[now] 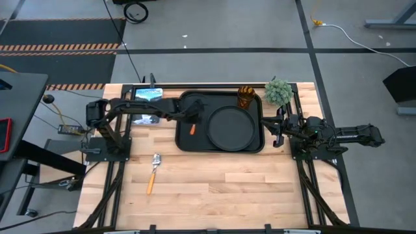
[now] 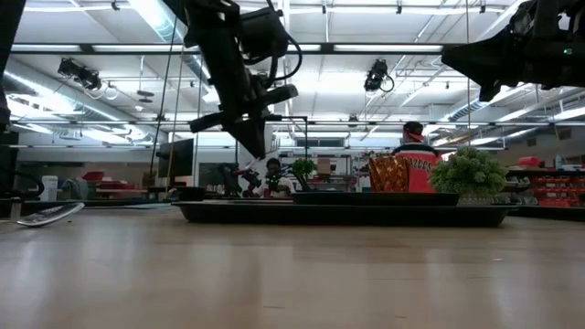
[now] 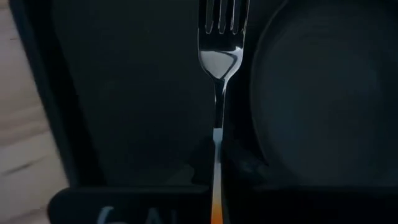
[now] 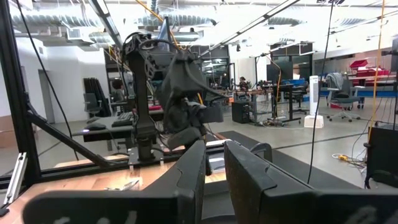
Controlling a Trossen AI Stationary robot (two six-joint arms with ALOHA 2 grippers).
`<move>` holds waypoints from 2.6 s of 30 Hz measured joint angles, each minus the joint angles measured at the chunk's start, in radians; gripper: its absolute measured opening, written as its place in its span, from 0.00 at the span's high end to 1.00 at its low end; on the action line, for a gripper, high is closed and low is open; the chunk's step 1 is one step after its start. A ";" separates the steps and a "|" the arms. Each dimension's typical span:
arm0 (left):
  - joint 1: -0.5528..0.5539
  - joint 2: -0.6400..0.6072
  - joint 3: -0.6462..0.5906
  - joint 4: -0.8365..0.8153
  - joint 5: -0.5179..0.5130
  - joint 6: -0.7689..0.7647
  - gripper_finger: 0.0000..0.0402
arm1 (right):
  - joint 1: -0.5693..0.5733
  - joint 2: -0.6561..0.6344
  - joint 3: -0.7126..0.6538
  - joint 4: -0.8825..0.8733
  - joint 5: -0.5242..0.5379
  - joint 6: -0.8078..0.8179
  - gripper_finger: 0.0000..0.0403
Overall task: Pick and place plate/cup/fork/spoon on tray
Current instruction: Put the orange fork to the left of the black plate on the black tray, then put the yellow spoon to the left of the orange fork on the black tray
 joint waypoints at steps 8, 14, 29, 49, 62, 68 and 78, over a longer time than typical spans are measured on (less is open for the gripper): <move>-0.050 0.073 0.001 0.034 -0.026 -0.083 0.94 | 0.000 0.000 0.000 0.000 0.000 0.000 0.83; -0.079 0.157 0.000 0.040 0.044 -0.202 0.94 | 0.000 0.000 0.000 0.003 0.000 0.000 0.83; -0.059 0.201 0.000 0.023 0.047 -0.339 0.87 | 0.000 0.000 0.000 0.017 0.000 0.000 0.83; -0.105 0.188 0.217 -0.532 0.544 0.000 0.74 | 0.000 0.000 0.000 0.022 0.000 0.000 0.83; -0.432 0.162 0.108 -0.827 0.417 0.001 0.83 | 0.000 0.000 0.000 0.022 0.000 0.000 0.83; -0.471 0.040 -0.069 -0.731 0.439 -0.088 0.93 | 0.000 0.000 0.000 0.022 0.000 0.000 0.83; -0.580 -0.143 -0.276 -0.465 0.379 -0.398 0.95 | 0.000 0.000 0.000 0.022 0.000 0.000 0.83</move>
